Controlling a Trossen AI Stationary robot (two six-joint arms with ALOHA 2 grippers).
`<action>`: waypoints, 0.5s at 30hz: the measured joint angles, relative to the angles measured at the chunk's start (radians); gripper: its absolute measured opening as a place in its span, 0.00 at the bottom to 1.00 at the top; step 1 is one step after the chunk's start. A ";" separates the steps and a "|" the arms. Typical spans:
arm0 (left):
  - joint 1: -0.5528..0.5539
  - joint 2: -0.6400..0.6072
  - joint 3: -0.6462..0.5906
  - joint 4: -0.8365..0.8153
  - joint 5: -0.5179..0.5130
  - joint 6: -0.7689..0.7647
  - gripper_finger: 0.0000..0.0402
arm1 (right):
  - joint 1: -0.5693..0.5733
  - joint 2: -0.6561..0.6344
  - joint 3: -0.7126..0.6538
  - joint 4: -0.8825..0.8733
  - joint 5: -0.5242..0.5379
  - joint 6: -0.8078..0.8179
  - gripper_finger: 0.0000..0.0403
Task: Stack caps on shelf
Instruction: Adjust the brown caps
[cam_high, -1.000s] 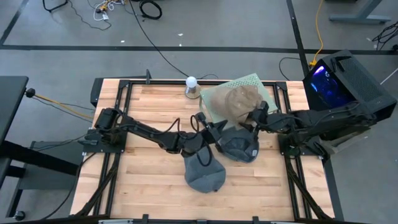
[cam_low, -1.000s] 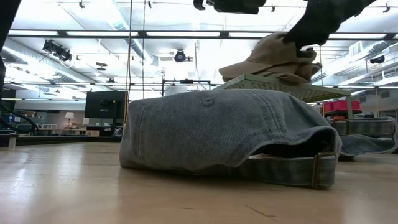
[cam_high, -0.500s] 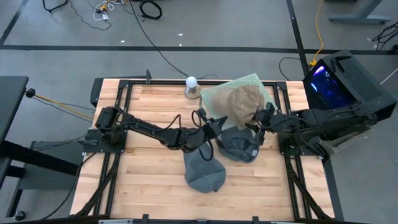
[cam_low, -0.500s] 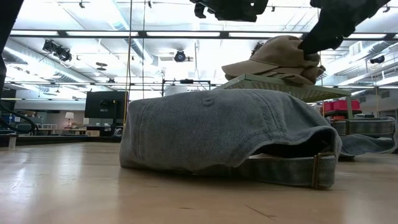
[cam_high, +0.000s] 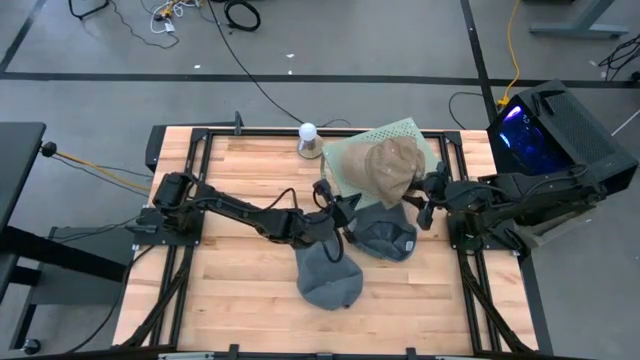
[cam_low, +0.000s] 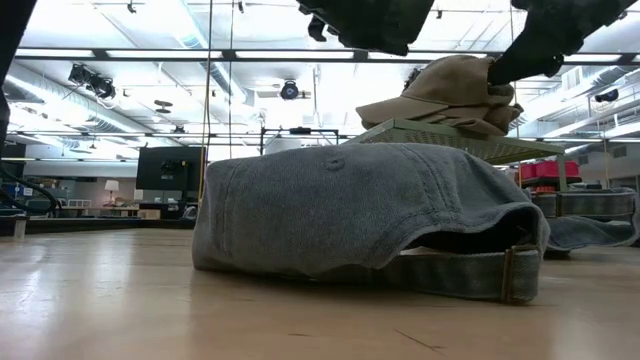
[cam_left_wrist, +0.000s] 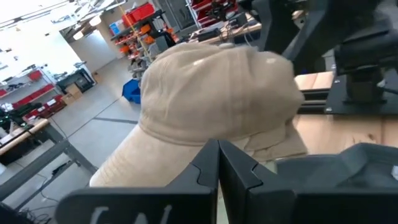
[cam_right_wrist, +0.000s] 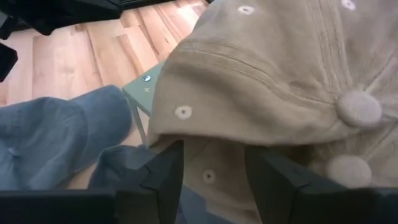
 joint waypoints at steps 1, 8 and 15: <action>-0.005 0.000 0.000 -0.001 -0.004 0.001 0.02 | 0.000 -0.006 0.000 -0.007 -0.006 0.005 0.42; -0.061 0.000 0.000 -0.002 -0.135 0.063 0.02 | 0.000 -0.047 0.000 -0.132 -0.057 0.062 0.42; -0.093 -0.029 0.000 -0.030 -0.165 0.068 0.02 | 0.000 -0.085 0.000 -0.118 -0.110 0.135 0.42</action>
